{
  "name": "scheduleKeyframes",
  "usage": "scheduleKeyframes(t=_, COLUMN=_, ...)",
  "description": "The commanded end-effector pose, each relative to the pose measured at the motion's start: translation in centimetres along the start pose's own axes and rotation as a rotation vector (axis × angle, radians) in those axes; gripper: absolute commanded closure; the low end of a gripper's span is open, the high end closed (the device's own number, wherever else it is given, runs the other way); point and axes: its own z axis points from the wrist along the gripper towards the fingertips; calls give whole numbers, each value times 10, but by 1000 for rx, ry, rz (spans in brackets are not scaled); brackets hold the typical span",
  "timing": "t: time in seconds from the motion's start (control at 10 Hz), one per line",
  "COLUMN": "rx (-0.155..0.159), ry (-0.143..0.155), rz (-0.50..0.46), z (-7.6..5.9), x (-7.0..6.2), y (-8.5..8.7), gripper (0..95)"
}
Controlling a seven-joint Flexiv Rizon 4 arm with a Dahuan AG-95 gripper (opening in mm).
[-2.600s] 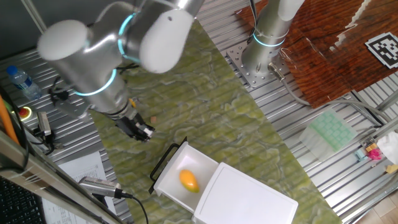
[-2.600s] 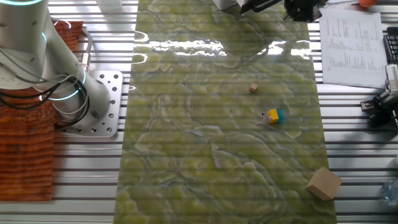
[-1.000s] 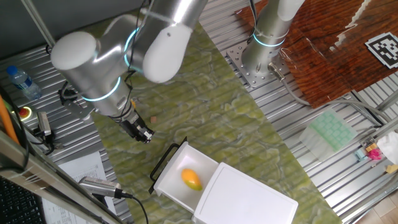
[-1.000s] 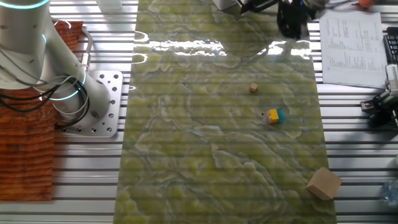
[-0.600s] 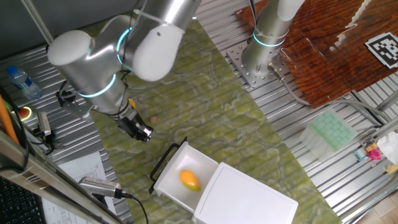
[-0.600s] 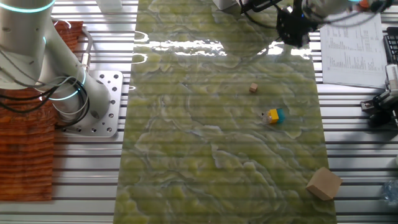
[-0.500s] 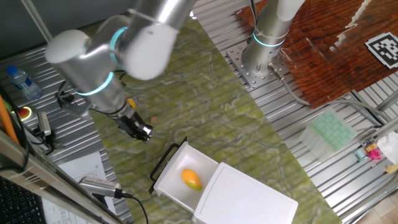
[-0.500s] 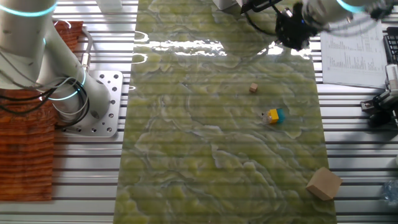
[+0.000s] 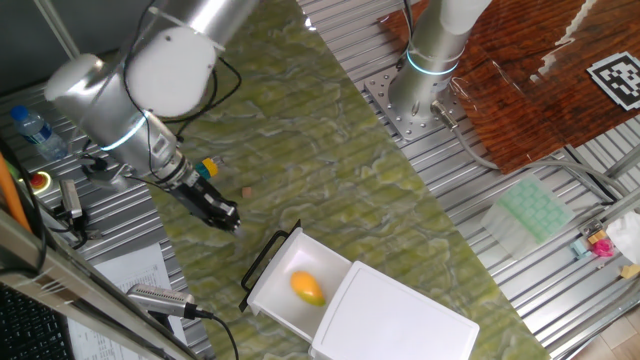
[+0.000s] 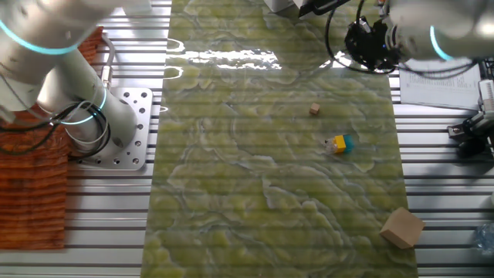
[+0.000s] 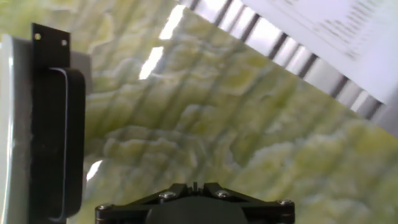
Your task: Put things in the drawer
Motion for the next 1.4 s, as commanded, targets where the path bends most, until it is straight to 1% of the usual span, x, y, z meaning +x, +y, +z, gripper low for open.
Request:
scheduleKeyframes(t=0.1, rx=16, ry=-20, rz=92, z=12, x=-6, y=22, gripper=950)
scheduleKeyframes(t=0.3, rx=41, ry=-26, rz=103, z=16, x=-9, y=38, gripper=950)
scheduleKeyframes(t=0.4, rx=68, ry=-16, rz=111, z=13, x=-9, y=47, gripper=950)
scheduleKeyframes(t=0.5, rx=69, ry=-16, rz=111, z=11, x=-9, y=52, gripper=950)
scheduleKeyframes(t=0.8, rx=68, ry=-16, rz=110, z=10, x=-9, y=58, gripper=950)
scheduleKeyframes(t=1.0, rx=74, ry=-21, rz=114, z=16, x=-10, y=64, gripper=950)
scheduleKeyframes(t=1.1, rx=78, ry=-28, rz=116, z=17, x=-10, y=66, gripper=950)
scheduleKeyframes(t=1.2, rx=85, ry=-27, rz=123, z=18, x=-10, y=66, gripper=950)
scheduleKeyframes(t=1.4, rx=79, ry=-25, rz=109, z=18, x=-10, y=65, gripper=950)
